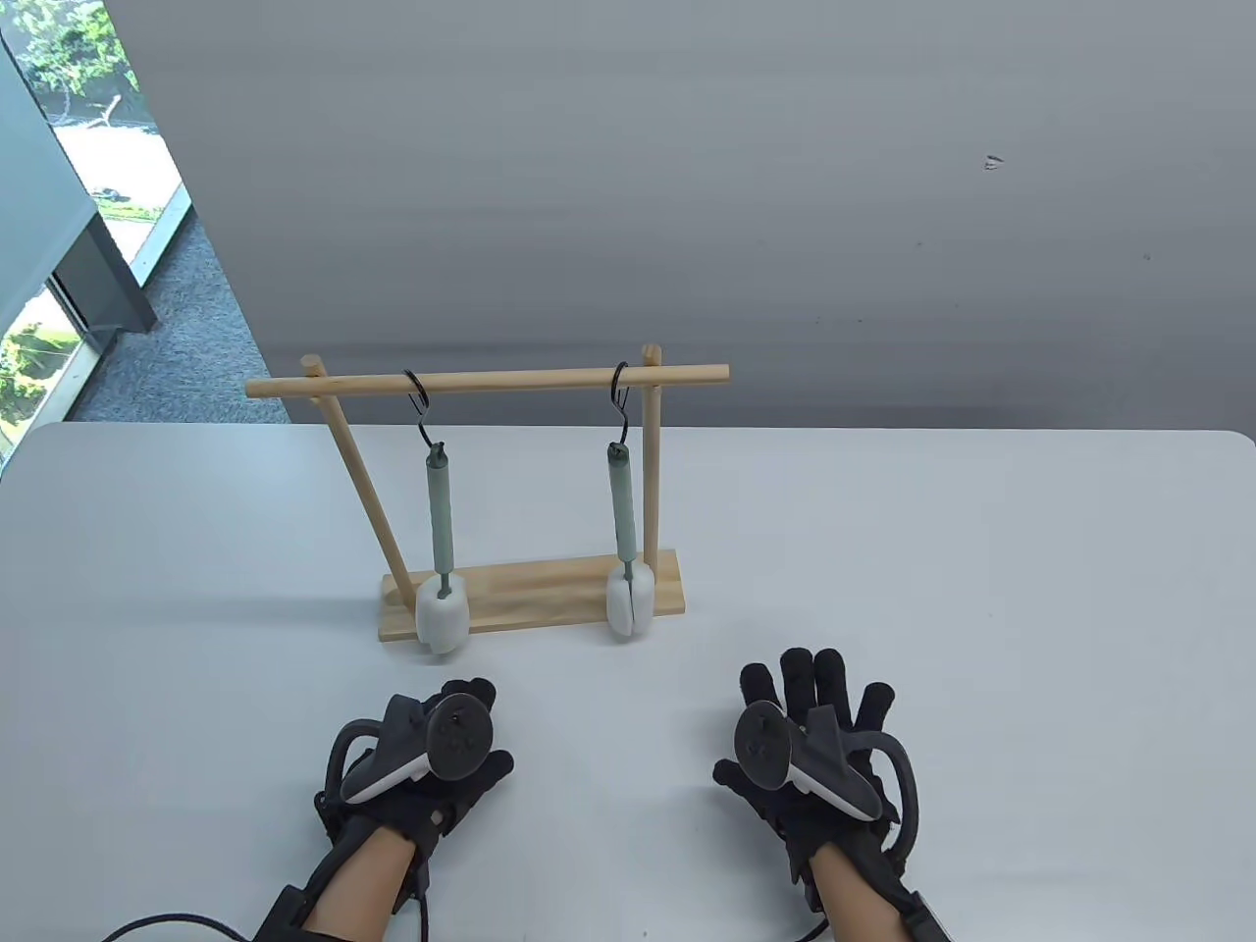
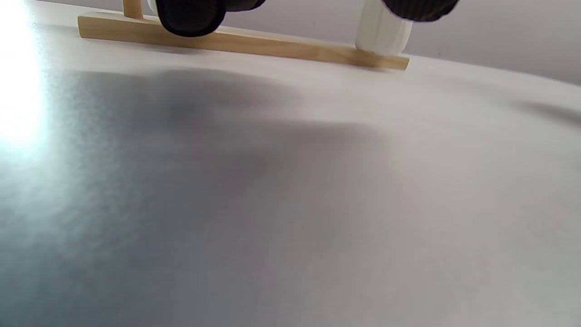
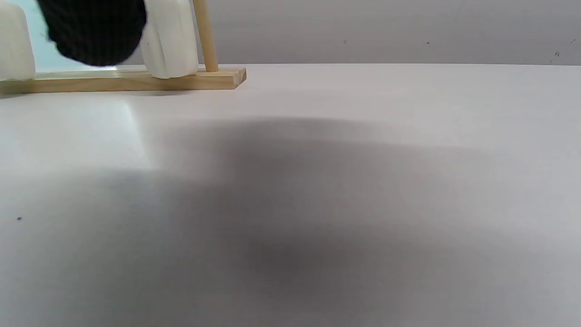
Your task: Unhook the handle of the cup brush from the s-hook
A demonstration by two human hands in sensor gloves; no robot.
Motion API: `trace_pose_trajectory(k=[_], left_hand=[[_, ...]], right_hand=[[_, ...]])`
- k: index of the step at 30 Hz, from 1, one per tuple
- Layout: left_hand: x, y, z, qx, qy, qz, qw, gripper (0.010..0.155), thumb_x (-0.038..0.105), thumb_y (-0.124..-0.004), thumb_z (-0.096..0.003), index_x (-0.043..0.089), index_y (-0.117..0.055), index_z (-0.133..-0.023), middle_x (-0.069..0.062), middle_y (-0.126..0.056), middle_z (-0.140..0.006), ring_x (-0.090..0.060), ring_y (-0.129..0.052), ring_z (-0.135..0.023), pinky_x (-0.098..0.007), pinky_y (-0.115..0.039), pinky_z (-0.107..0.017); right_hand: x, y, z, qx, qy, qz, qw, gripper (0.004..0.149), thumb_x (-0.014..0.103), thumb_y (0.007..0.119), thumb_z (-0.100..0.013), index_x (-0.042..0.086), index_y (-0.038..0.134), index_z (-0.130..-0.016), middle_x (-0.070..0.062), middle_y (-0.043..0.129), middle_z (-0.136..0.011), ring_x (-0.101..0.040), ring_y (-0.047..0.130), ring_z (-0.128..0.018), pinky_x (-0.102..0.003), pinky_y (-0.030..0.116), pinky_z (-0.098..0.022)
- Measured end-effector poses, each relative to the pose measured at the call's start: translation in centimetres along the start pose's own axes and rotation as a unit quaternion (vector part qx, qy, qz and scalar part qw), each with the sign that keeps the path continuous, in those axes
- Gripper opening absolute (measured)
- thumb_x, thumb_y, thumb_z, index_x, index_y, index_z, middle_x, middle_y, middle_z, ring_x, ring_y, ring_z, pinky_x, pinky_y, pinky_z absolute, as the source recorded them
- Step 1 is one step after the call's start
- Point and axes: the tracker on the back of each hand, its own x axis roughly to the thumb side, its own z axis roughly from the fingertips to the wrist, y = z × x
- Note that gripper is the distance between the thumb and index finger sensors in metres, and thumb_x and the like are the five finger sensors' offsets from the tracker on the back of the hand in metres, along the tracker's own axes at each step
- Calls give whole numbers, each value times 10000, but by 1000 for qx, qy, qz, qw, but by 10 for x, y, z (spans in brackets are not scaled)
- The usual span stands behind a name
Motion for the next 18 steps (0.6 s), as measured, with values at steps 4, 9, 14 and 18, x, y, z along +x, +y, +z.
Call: trace_pose_trajectory(k=[4, 9, 14, 18], left_hand=[[-8, 11, -3, 22, -12, 109, 994, 732, 524, -666, -451, 120, -470, -1028, -208, -605, -1065, -429, -779, -908, -586, -600, -654], [-22, 28, -8, 114, 6, 260, 959, 735, 478, -709, -442, 101, -464, -1025, -230, -577, -1065, -453, -748, -916, -609, -570, -654], [-36, 48, -20, 147, 47, 324, 933, 771, 486, -709, -445, 91, -401, -1032, -244, -508, -1079, -462, -694, -943, -618, -535, -666], [-42, 64, -31, 195, 75, 321, 924, 791, 482, -717, -443, 85, -370, -1033, -251, -472, -1083, -479, -686, -939, -627, -521, -669]], right_hand=[[-1, 0, -2, 0, -4, -14, 1000, 901, 591, 650, -464, 225, 68, -1047, -222, -27, -1091, -477, -53, -1015, -748, -57, -564], [-3, 2, -4, 18, 2, -17, 1000, 903, 587, 648, -469, 224, 51, -1041, -227, -23, -1091, -480, -51, -1014, -747, -59, -563], [-3, 3, -2, 23, 8, -16, 1000, 905, 585, 650, -468, 221, 49, -1039, -229, -19, -1090, -481, -45, -1014, -748, -54, -563], [-5, 3, 0, 26, 15, -17, 999, 907, 581, 652, -469, 218, 44, -1036, -228, -17, -1090, -481, -41, -1014, -748, -52, -562]])
